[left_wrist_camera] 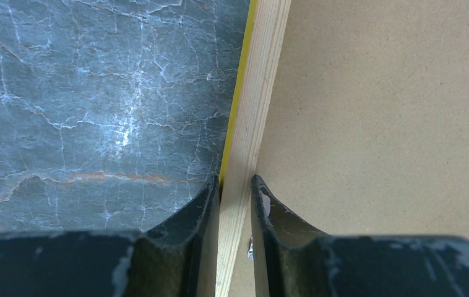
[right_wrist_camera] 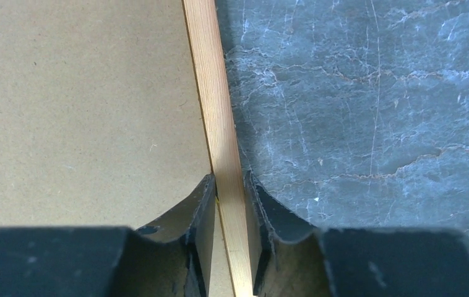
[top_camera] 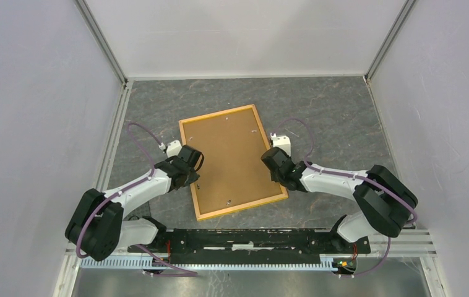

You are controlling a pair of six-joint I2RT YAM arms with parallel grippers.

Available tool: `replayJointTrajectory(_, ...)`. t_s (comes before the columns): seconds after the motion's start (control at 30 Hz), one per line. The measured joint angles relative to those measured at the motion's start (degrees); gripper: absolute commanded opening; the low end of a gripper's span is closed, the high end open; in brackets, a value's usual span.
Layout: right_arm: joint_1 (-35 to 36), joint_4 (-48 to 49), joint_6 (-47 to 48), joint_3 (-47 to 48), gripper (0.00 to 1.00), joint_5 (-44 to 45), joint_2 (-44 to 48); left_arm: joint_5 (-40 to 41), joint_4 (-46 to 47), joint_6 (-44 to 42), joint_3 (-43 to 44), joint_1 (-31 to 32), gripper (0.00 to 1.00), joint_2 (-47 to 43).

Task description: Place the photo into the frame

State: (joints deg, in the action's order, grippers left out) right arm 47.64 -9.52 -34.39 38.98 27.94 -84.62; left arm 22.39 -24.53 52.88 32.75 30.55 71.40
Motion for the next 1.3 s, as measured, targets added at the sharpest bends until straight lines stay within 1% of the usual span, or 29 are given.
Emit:
replayJointTrajectory(0.07, -0.09, -1.36, -1.29, 0.74, 0.24, 0.87, -0.46, 0.02, 0.2, 0.0, -0.22, 0.0, 0.24, -0.22)
replayJointTrajectory(0.13, 0.24, -3.52, -3.17, 2.21, 0.17, 1.68, -1.44, 0.02, 0.35, 0.0, -0.35, 0.0, 0.23, -0.33)
replayJointTrajectory(0.23, 0.94, -8.44, -6.43, 5.84, 0.14, 2.91, -4.07, 0.0, 0.37, 0.0, -0.35, 0.0, 0.23, -0.33)
replayJointTrajectory(0.37, 2.36, -15.78, -10.56, 11.28, 0.19, 6.1, -8.17, -0.02, 0.39, 0.0, -0.37, 0.0, 0.22, -0.39)
replayJointTrajectory(0.47, 2.84, -16.13, -12.87, 11.17, 0.22, 7.32, -8.22, -0.09, 0.83, 0.0, -0.83, 0.0, 0.2, -0.85)
replayJointTrajectory(0.53, 3.02, -15.8, -14.03, 10.71, 0.27, 7.89, -7.87, -0.26, 1.14, 0.0, -1.14, 0.0, 0.18, -1.09)
replayJointTrajectory(0.57, 3.02, -15.41, -14.36, 10.34, 0.34, 7.96, -7.56, -0.42, 1.4, 0.0, -1.38, -0.04, 0.18, -1.36)
replayJointTrajectory(0.6, 3.02, -15.08, -14.45, 9.86, 0.39, 7.98, -7.1, -0.52, 1.51, 0.0, -1.51, -0.11, 0.17, -1.49)
replayJointTrajectory(0.63, 3.04, -14.86, -14.19, 9.33, 0.47, 7.87, -6.51, -0.72, 1.84, 0.0, -1.79, -0.09, 0.17, -1.73)
replayJointTrajectory(0.67, 3.04, -14.43, -13.66, 8.79, 0.59, 7.52, -5.92, -0.9, 2.08, 0.0, -2.01, -0.09, 0.16, -1.92)
replayJointTrajectory(0.73, 2.84, -10.6, -9.31, 6.32, 0.81, 4.9, -3.61, -1.09, 2.32, -0.02, -2.16, -0.13, 0.14, -2.1)
replayJointTrajectory(0.8, 2.25, -4.33, -2.32, 1.57, 0.91, 1.11, 0.92, -1.75, 2.58, 0.0, -2.19, -0.2, 0.13, -2.14)
replayJointTrajectory(0.87, 1.42, -1.31, 2.25, -1.27, 0.95, -1.16, 4.68, -2.05, 2.84, 0.0, -2.21, -0.2, 0.13, -2.14)
replayJointTrajectory(0.97, -0.98, 2.58, 8.7, -1.09, 0.95, -2.69, 6.84, -2.47, 3.19, 0.0, -2.43, -0.2, 0.11, -2.25)
replayJointTrajectory(1.03, -2.56, 3.52, 11.3, 1.2, 0.94, -3.08, 5.68, -2.64, 3.43, 0.0, -2.64, -0.2, 0.07, -2.47)
replayJointTrajectory(1.13, -5.03, 3.89, 12.81, 7.34, 0.9, -3.45, 0.63, -2.67, 3.67, 0.0, -2.89, -0.2, 0.03, -2.71)
replayJointTrajectory(1.3, -8.72, 4.04, 10.54, 16.76, 0.86, -2.14, -9.44, -2.67, 3.98, 0.02, -3.19, -0.2, 0.02, -3.02)
